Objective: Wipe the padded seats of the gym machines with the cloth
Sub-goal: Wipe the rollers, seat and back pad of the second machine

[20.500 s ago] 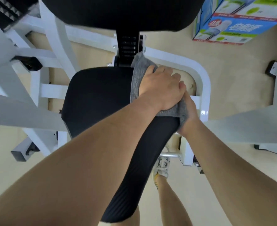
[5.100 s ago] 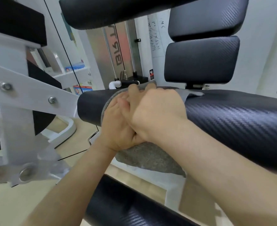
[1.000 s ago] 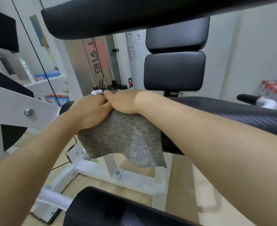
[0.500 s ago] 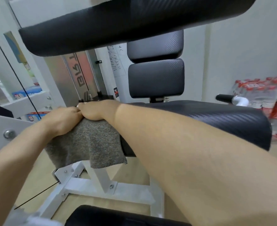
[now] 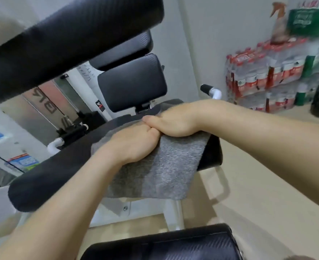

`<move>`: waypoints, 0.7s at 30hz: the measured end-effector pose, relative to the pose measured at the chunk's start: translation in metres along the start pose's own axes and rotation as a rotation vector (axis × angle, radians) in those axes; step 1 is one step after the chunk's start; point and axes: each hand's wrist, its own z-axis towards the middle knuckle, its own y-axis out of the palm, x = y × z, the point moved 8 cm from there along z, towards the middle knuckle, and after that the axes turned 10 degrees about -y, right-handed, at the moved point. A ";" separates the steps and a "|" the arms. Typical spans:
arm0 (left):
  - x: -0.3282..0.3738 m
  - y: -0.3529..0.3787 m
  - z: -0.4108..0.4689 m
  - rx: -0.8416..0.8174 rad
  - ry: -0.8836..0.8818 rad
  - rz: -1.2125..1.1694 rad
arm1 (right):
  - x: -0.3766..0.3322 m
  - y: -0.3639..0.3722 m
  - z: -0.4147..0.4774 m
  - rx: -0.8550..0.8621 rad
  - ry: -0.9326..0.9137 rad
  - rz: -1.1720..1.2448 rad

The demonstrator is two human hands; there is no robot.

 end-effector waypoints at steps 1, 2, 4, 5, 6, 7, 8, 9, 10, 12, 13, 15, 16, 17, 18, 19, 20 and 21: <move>0.016 0.002 0.003 -0.012 0.013 0.015 | 0.017 -0.005 -0.009 0.017 0.047 0.024; 0.027 0.005 0.007 -0.021 0.011 0.018 | 0.028 -0.007 -0.020 0.026 0.062 0.046; 0.043 0.010 0.013 -0.052 -0.024 0.031 | 0.045 -0.008 -0.028 0.022 0.048 0.096; 0.051 0.011 0.014 -0.071 -0.037 0.051 | 0.048 -0.007 -0.028 0.007 0.017 0.112; 0.057 0.013 0.014 -0.098 -0.060 0.068 | 0.053 -0.008 -0.028 0.011 0.027 0.132; 0.061 0.015 0.014 -0.117 -0.086 0.077 | 0.057 -0.010 -0.031 0.020 0.060 0.183; 0.062 0.017 0.016 -0.127 -0.106 0.094 | 0.059 -0.012 -0.033 0.022 0.097 0.269; 0.064 0.019 0.019 -0.140 -0.128 0.114 | 0.062 -0.013 -0.034 0.003 0.123 0.316; 0.064 0.021 0.021 -0.143 -0.155 0.119 | 0.064 -0.012 -0.033 -0.023 0.111 0.299; 0.062 0.025 0.027 -0.133 -0.208 0.123 | 0.060 -0.015 -0.031 -0.102 0.055 0.258; 0.063 0.026 0.029 -0.136 -0.228 0.125 | 0.063 -0.015 -0.027 -0.107 0.055 0.283; 0.065 0.030 0.034 -0.165 -0.257 0.127 | 0.070 -0.012 -0.021 -0.119 0.081 0.339; 0.065 0.031 0.037 -0.188 -0.277 0.126 | 0.074 -0.011 -0.019 -0.139 0.111 0.374; 0.065 0.032 0.041 -0.216 -0.302 0.129 | 0.078 -0.010 -0.015 -0.163 0.135 0.392; 0.064 0.034 0.045 -0.246 -0.324 0.136 | 0.082 -0.009 -0.012 -0.180 0.146 0.394; 0.064 0.037 0.050 -0.267 -0.338 0.146 | 0.085 -0.010 -0.009 -0.193 0.158 0.411; 0.063 0.038 0.055 -0.274 -0.348 0.158 | 0.090 -0.011 -0.005 -0.203 0.178 0.434; 0.062 0.041 0.061 -0.267 -0.346 0.176 | 0.094 -0.011 0.000 -0.204 0.189 0.450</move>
